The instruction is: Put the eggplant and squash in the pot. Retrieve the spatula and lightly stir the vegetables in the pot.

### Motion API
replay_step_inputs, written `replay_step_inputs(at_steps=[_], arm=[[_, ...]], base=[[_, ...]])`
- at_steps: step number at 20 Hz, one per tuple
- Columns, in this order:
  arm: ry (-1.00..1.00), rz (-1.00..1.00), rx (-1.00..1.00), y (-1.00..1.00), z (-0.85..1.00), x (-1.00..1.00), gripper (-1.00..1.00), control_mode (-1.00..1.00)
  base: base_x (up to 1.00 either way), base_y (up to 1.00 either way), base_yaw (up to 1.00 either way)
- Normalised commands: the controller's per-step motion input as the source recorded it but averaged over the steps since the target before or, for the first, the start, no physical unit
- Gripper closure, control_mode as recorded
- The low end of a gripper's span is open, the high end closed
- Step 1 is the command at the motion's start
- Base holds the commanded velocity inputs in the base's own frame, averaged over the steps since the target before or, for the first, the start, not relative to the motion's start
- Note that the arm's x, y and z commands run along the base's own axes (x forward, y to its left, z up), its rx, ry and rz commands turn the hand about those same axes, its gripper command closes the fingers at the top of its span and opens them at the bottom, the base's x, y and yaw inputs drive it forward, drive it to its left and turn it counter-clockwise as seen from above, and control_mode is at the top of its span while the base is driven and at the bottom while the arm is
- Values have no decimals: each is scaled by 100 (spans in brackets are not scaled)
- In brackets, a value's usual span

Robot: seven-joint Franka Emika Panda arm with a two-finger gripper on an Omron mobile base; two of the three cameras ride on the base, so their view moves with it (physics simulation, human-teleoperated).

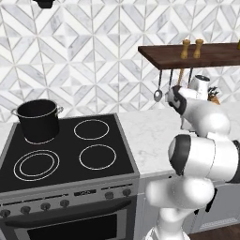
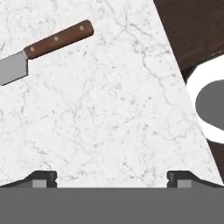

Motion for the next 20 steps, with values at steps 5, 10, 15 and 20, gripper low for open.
replay_step_inputs(at_steps=[5,10,15,20], arm=[[-11,-63,5,-37,-19,-12,-100,-100],[-2,-59,0,-46,-30,0,-100,-100],[-9,-48,2,-36,-30,-1,-100,-100],[-23,-23,9,-30,-29,-15,-100,-100]], base=[[0,0,0],[0,0,0],[0,0,0],[0,0,0]])
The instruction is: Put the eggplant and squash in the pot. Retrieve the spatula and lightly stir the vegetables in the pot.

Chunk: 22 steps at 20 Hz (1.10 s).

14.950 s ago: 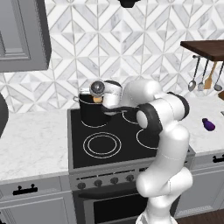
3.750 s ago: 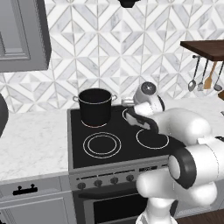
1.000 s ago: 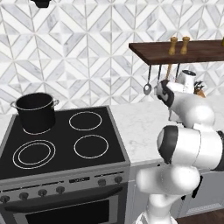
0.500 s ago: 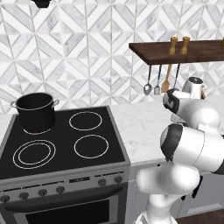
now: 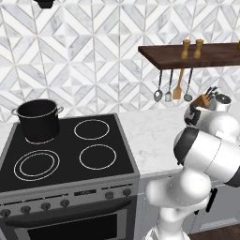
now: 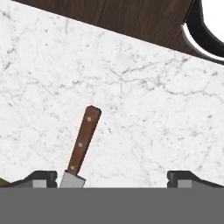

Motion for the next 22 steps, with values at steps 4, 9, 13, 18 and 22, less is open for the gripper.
replay_step_inputs(at_steps=[4,9,13,18,22], arm=[[-21,-11,10,-13,-31,0,-100,-100],[-7,-15,7,-5,-29,0,-100,-100],[0,-20,4,-18,-16,3,-100,-100],[0,-13,8,-21,-10,4,-100,-100],[0,-1,13,-12,-23,10,-100,-100]], base=[[0,0,0],[0,0,0],[0,0,0],[0,0,0],[0,0,0]])
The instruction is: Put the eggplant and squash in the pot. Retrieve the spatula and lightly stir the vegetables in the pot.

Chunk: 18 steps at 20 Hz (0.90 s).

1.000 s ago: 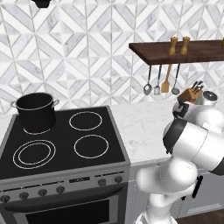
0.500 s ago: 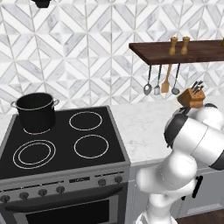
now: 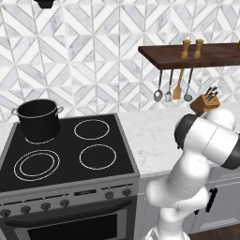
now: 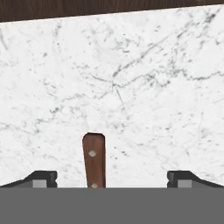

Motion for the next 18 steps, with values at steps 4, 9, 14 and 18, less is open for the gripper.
replay_step_inputs(at_steps=[4,9,14,18], arm=[[0,0,12,-14,-25,10,-100,-100],[-2,-3,6,-24,-36,6,-100,-100],[0,-1,1,-6,-36,20,-100,-100],[0,0,0,0,-38,26,-100,-100]], base=[[0,0,0],[0,0,0],[0,0,0],[0,0,0]])
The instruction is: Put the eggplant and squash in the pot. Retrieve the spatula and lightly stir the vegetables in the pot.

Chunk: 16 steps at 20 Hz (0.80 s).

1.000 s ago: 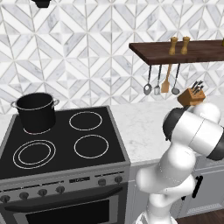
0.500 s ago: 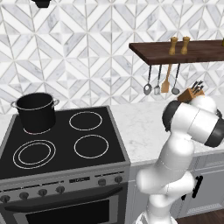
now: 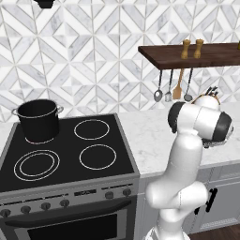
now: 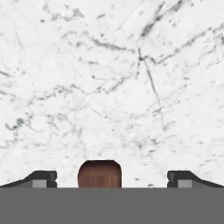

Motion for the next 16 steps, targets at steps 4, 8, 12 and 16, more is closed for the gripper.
replay_step_inputs(at_steps=[4,8,12,16], arm=[[0,0,0,0,-43,21,-100,-100],[0,0,0,-2,-48,6,100,-100],[-2,0,0,0,-49,0,100,-100],[-7,0,0,0,-29,0,100,-100]], base=[[0,0,0],[0,0,0],[0,0,0],[0,0,0]])
